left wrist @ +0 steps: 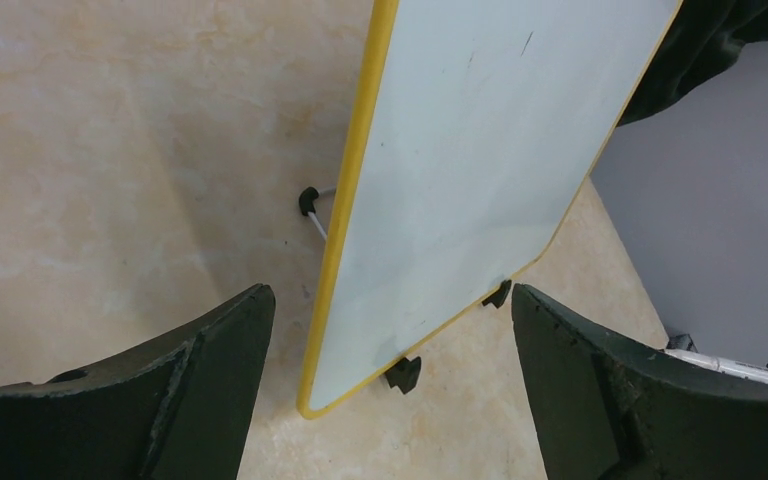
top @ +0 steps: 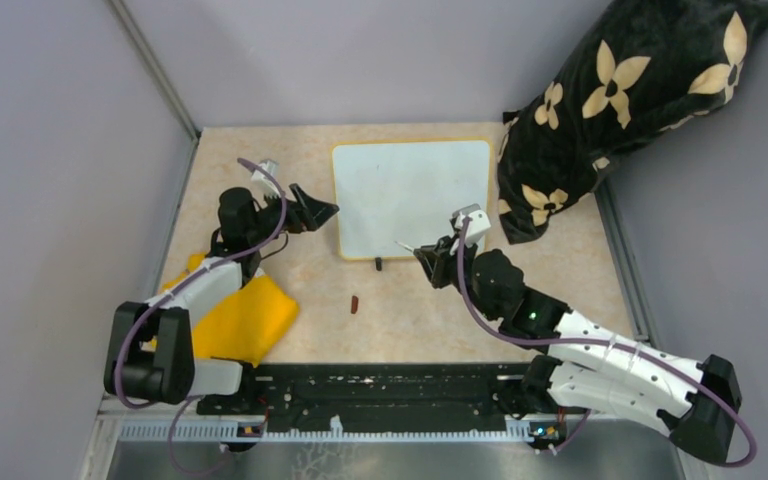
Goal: Write a sentence on the whiteboard
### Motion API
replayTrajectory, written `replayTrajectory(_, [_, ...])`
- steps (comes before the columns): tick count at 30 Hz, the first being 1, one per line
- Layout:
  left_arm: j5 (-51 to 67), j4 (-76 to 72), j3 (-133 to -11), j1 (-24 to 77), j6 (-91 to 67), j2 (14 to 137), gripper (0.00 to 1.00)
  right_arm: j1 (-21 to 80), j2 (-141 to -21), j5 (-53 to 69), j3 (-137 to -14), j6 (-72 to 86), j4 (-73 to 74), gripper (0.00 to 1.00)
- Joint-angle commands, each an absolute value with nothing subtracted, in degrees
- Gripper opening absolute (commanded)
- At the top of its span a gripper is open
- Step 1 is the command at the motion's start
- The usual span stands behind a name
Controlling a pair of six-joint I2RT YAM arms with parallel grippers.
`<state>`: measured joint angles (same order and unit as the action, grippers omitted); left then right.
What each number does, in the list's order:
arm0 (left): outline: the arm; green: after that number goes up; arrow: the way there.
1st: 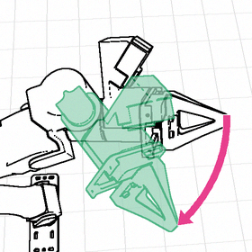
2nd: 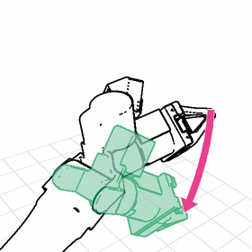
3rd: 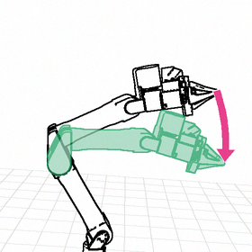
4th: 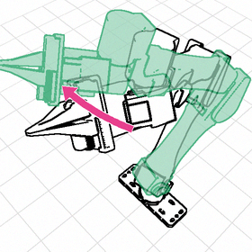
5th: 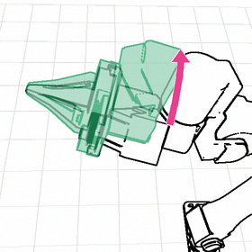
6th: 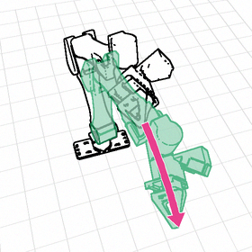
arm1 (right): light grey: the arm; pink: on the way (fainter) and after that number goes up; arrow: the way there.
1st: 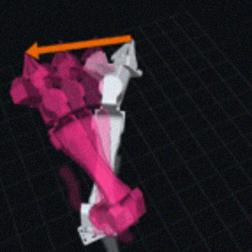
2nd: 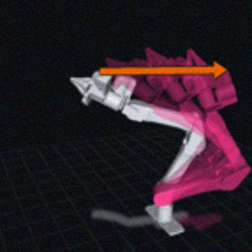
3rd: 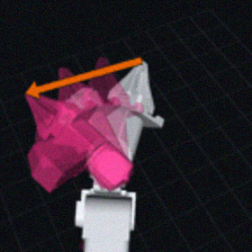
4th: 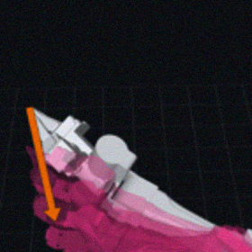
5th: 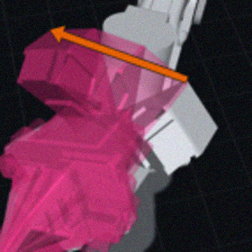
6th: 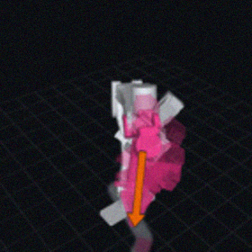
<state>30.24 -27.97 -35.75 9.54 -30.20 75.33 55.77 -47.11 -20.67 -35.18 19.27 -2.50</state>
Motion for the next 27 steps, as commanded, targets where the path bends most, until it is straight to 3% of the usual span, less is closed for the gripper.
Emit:
replayTrajectory(1, [35.8,-31.7,-39.4,8.5,-27.2,77.5,0.94,56.5,-44.8,-19.4,-35.2,18.0,-6.9,0.0])
replayTrajectory(5, [35.6,-34.7,-37.6,8.3,-25.2,76.2,0.98,56.5,-43.8,-18.7,-34.9,17.5,-6.9,0.0])
replayTrajectory(12, [23.9,-21.4,-41.1,8.3,-19.7,74.3,0.99,56.5,-41.2,-19.2,-34.1,16.2,-6.6,0.0])
replayTrajectory(21, [35.6,-30.4,-37.6,8.4,-20.2,76.7,0.99,56.5,-39.4,-19.1,-33.8,17.3,-5.1,0.0])
replayTrajectory(27, [49.9,-43.0,-35.8,6.0,-26.3,82.1,0.97,56.5,-39.7,-18.5,-34.2,18.7,-5.2,0.0])
